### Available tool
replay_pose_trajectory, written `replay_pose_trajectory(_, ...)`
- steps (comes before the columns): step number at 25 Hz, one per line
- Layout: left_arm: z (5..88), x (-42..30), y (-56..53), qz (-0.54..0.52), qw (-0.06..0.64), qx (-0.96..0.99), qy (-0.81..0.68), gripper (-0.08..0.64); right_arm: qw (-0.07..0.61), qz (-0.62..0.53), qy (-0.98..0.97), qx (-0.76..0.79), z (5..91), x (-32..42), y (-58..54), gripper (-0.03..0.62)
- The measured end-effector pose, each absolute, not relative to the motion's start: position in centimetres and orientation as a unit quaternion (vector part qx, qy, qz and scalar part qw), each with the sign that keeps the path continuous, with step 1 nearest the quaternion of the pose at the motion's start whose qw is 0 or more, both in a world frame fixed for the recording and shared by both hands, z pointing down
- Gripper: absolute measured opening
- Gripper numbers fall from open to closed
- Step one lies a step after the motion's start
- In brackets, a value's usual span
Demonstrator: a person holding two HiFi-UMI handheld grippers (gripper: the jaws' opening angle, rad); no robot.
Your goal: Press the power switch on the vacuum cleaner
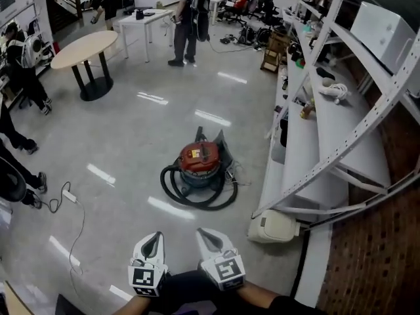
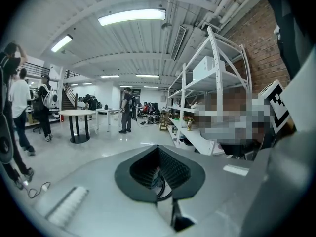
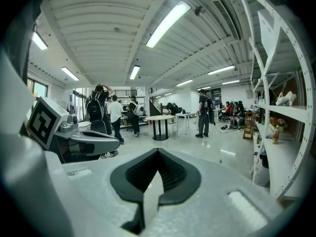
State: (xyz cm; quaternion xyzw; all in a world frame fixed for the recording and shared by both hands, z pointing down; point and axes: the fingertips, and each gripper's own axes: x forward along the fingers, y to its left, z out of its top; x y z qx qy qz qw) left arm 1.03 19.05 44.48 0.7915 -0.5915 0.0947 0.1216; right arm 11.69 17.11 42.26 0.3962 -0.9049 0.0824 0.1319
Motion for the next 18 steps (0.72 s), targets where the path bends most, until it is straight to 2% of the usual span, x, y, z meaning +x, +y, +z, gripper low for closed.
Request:
replay_pose_trajectory(9,44.6,0.0,19.5,0.079,0.128,0.809,-0.568,0.015,0.136,0.097,-0.876,0.453,42.7,12.0,17.9,-0.009)
replay_pose_trajectory(18,44.9,-1.6,21.4,0.077,0.137,0.804,-0.573,0.015,0.139,0.104,-0.883,0.436,43.6,10.0,19.8,-0.009)
